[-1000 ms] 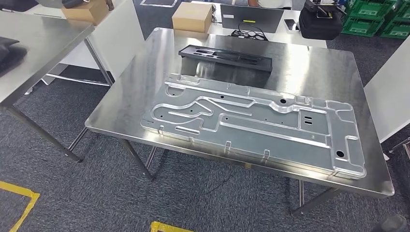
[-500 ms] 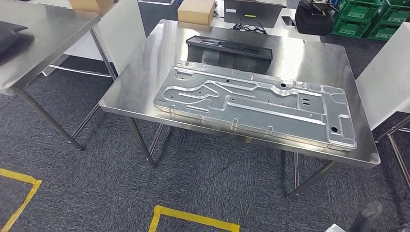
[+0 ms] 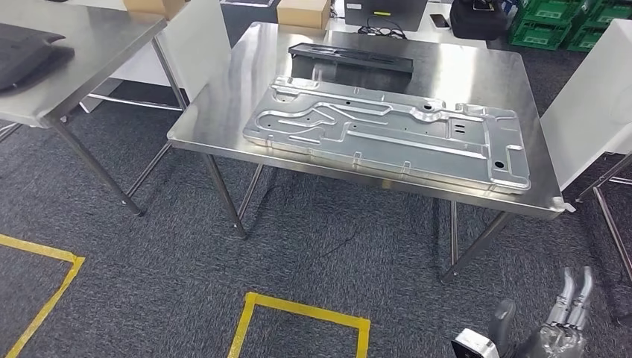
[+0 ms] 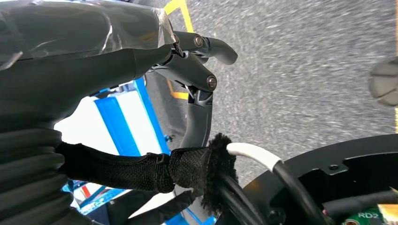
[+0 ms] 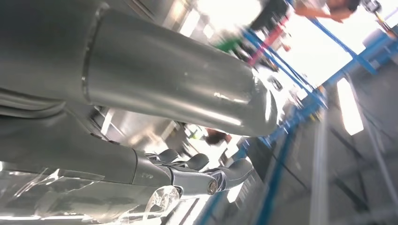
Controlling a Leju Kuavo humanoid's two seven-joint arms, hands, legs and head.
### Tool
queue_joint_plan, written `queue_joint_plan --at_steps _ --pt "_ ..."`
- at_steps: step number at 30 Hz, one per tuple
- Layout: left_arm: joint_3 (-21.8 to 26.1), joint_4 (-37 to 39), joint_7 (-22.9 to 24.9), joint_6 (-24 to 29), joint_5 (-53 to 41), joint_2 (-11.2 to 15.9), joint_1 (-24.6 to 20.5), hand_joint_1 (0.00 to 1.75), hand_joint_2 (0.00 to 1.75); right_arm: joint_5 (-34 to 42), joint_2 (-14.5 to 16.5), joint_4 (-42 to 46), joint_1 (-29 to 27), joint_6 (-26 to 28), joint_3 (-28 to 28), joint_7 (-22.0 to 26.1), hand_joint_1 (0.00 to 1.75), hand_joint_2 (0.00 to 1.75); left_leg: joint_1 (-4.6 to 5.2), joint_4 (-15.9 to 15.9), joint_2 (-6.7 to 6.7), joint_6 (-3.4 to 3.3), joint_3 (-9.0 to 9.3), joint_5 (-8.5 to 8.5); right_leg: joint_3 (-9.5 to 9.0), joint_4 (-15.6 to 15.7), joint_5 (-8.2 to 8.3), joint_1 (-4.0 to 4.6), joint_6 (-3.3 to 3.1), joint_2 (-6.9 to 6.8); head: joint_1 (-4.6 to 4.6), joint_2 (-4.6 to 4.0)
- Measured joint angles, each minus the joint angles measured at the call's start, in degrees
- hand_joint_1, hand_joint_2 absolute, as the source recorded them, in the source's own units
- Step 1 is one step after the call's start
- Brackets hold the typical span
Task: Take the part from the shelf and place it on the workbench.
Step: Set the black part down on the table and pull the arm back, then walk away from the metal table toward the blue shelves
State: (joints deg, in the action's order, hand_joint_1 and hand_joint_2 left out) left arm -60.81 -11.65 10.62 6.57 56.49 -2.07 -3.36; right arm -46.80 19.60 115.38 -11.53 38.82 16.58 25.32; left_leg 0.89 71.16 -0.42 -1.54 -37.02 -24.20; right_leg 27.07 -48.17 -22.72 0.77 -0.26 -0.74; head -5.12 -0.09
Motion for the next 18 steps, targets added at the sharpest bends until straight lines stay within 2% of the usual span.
queue_joint_plan --at_steps 1,2,4,5,7,8,9,11,12,13,14,15,16,17,18 --pt "0.0 0.0 0.0 0.1 0.0 0.0 0.1 0.00 0.00 0.9 0.1 -1.6 0.0 0.0 -0.1 0.0 0.00 0.00 -0.14 -2.7 0.03 0.25 2.36 1.63 1.09 -0.5 0.51 -0.10 0.31 -0.01 0.00 0.00" --pt "0.0 0.0 0.0 0.3 0.1 -0.1 0.3 0.00 0.00 2.1 0.2 -3.2 0.0 0.0 -0.1 0.0 0.00 0.00 -0.28 -7.3 -0.02 0.41 5.88 1.81 1.98 -1.1 0.88 -0.13 0.59 0.05 -0.01 0.00" --pt "0.0 0.0 -0.2 0.4 0.1 -0.1 0.7 0.00 0.00 5.1 0.3 -6.7 0.2 0.0 -0.2 -0.4 0.00 0.00 -0.36 -17.0 -0.27 0.09 12.16 -0.71 3.25 -2.1 1.55 -0.04 1.04 0.17 -0.03 0.00" --pt "0.0 0.0 -0.3 0.5 0.1 -0.1 0.8 0.00 0.00 6.9 0.4 -8.6 0.3 0.0 -0.3 -1.2 0.00 0.00 -0.27 -19.9 -0.46 -0.41 13.70 -1.80 3.80 -2.4 1.97 0.00 1.14 0.22 -0.02 0.00" --pt "0.0 0.0 -0.9 0.7 0.3 -0.2 1.0 0.00 0.00 13.4 0.4 -13.2 0.7 -0.1 -0.5 -4.6 0.00 0.00 -0.31 -21.4 -0.61 -1.55 13.45 -2.20 4.95 -3.0 2.39 -0.09 1.51 0.23 0.01 0.00" --pt "0.1 0.0 -1.1 0.9 0.3 -0.2 1.1 0.00 0.00 18.8 0.1 -15.8 1.0 -0.2 -0.7 -7.2 0.00 0.00 -0.35 -21.3 -0.61 -2.03 12.93 -1.79 5.65 -4.1 1.58 -0.20 1.83 0.24 0.01 0.00" --pt "0.1 0.0 -1.1 1.1 0.2 -0.3 1.1 0.00 0.44 25.7 -0.2 -18.8 1.4 -0.5 -0.9 -10.0 0.00 0.00 -0.39 -21.3 -0.59 -2.42 12.42 -1.35 6.73 -6.5 -0.13 -0.32 2.28 0.25 0.01 0.00" --pt "0.0 0.0 -0.9 1.4 -0.4 -0.2 1.0 0.00 1.31 44.5 -1.8 -27.0 2.8 -2.5 -1.7 -14.4 0.00 0.87 -0.07 -21.3 -0.61 -2.80 11.36 -0.42 9.88 -14.5 -4.89 -0.60 3.07 0.25 0.02 0.00" --pt "0.0 0.0 -0.7 1.5 -0.8 -0.2 0.8 0.00 1.75 54.2 -3.0 -32.1 3.8 -4.3 -2.2 -15.3 0.00 1.31 0.17 -21.3 -0.66 -2.85 10.79 0.05 11.30 -18.4 -6.75 -0.70 3.23 0.25 0.03 0.00" --pt "0.0 0.0 -0.6 1.6 -1.2 -0.2 0.5 0.00 1.75 62.5 -4.1 -37.6 4.9 -6.4 -2.6 -15.6 0.00 1.31 0.46 -21.2 -0.71 -2.84 10.27 0.49 11.88 -20.7 -7.61 -0.75 3.18 0.26 0.03 0.00" --pt "0.0 0.0 -0.5 1.6 -1.6 -0.2 0.1 0.44 1.31 68.2 -5.2 -43.0 6.1 -8.4 -3.1 -15.6 0.01 0.87 0.78 -21.2 -0.77 -2.86 9.80 0.90 11.18 -20.5 -7.38 -0.69 2.91 0.28 0.03 0.00" --pt "0.0 0.0 -0.5 1.6 -1.9 -0.1 -0.3 0.87 0.87 71.7 -6.3 -48.1 7.1 -10.2 -3.6 -15.9 0.45 0.44 1.13 -21.2 -0.91 -2.92 9.42 1.30 9.20 -17.8 -6.24 -0.53 2.42 0.30 0.04 0.00" --pt "0.0 0.0 -0.5 1.5 -2.2 -0.1 -0.6 1.31 0.44 73.4 -7.1 -52.6 8.2 -11.5 -4.1 -16.4 0.88 0.00 1.42 -21.3 -1.00 -2.98 9.17 1.66 6.18 -13.2 -4.67 -0.20 1.66 0.30 0.04 0.00" --pt "-0.1 0.0 -0.6 1.3 -2.4 -0.1 -0.8 1.75 0.00 74.1 -8.1 -56.7 9.1 -12.7 -4.6 -17.2 1.32 0.00 1.59 -21.3 -1.01 -3.02 9.01 1.95 3.05 -8.2 -3.45 0.27 0.74 0.40 0.02 0.00" --pt "-0.2 -0.1 -0.6 1.0 -2.6 -0.1 -0.8 1.75 0.00 74.1 -8.8 -60.2 10.1 -13.6 -5.2 -18.3 1.75 0.00 1.64 -21.3 -0.96 -2.96 8.92 2.17 0.72 -4.4 -2.57 0.77 -0.05 0.38 0.02 0.00"
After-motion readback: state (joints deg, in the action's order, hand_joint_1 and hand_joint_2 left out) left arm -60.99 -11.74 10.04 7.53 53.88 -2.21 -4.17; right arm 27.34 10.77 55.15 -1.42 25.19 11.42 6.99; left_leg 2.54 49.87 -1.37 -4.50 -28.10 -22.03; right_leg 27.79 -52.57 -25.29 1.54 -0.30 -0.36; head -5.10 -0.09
